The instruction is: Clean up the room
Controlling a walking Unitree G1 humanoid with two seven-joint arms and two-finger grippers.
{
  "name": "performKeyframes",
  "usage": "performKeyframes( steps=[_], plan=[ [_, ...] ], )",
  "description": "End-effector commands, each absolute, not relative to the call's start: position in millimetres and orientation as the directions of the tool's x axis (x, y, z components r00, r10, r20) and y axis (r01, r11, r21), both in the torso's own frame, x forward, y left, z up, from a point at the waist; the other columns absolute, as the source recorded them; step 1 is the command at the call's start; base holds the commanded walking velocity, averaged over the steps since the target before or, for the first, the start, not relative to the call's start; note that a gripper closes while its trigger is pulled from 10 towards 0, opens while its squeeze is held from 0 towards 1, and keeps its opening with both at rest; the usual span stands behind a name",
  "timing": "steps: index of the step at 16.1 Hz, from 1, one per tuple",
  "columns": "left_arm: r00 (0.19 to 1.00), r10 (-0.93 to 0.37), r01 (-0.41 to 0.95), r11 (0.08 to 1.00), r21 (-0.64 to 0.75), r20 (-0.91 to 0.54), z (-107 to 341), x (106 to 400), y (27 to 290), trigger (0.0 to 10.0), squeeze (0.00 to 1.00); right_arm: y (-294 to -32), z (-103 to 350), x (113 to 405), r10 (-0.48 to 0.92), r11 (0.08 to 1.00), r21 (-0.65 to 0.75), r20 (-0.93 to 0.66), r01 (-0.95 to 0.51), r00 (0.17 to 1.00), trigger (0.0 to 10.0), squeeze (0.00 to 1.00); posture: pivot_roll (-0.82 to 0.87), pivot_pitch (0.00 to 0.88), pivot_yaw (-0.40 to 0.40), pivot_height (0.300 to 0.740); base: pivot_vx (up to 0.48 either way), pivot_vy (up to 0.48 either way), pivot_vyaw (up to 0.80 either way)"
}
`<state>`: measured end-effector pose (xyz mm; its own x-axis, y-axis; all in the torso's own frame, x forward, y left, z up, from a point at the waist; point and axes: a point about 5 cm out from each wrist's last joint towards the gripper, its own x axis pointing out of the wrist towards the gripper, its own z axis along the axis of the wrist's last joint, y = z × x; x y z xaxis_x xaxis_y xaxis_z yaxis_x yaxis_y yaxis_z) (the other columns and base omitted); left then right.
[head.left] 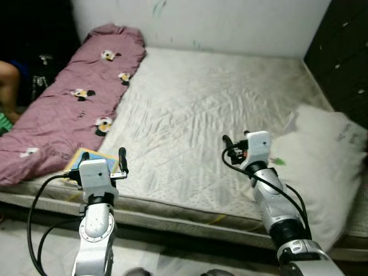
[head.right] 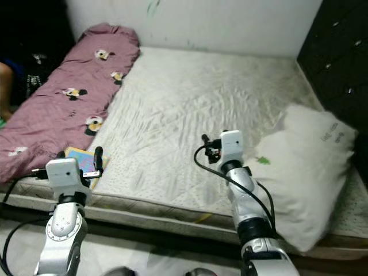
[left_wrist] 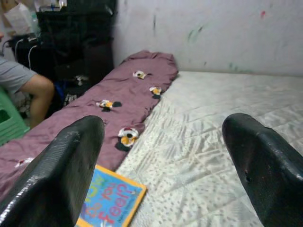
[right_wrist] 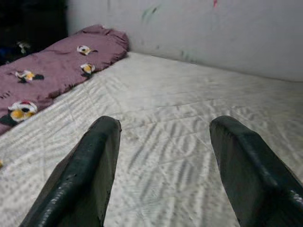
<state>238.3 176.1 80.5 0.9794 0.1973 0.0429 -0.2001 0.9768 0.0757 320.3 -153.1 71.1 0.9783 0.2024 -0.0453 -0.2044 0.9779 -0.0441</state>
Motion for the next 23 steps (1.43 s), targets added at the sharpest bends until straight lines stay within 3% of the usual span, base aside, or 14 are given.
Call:
performKeyframes(
  steps=[1,19,23],
  plan=[
    [0.977,0.209,-0.212,0.974,0.082,0.052,82.3,239.0,179.6,10.0,0.0,-146.7,75.4,323.2,0.219,0.975,-0.042,-0.03,-0.22,0.975,10.0,0.0,0.03,0.0,-0.009,0.74,0.0,-0.315,0.0],
    [0.978,0.204,-0.207,0.976,0.065,0.055,82.5,237.7,178.1,10.0,0.0,-146.7,73.8,323.2,0.219,0.974,-0.056,-0.036,-0.221,0.975,10.0,0.0,0.03,0.0,-0.012,0.74,0.0,-0.035,0.0],
    [0.979,0.198,-0.202,0.977,0.068,0.055,82.3,237.6,177.6,10.0,0.0,-147.2,72.9,322.4,0.218,0.974,-0.06,-0.039,-0.22,0.975,10.0,0.0,0.03,0.0,-0.012,0.74,0.0,-0.266,0.0]
  ],
)
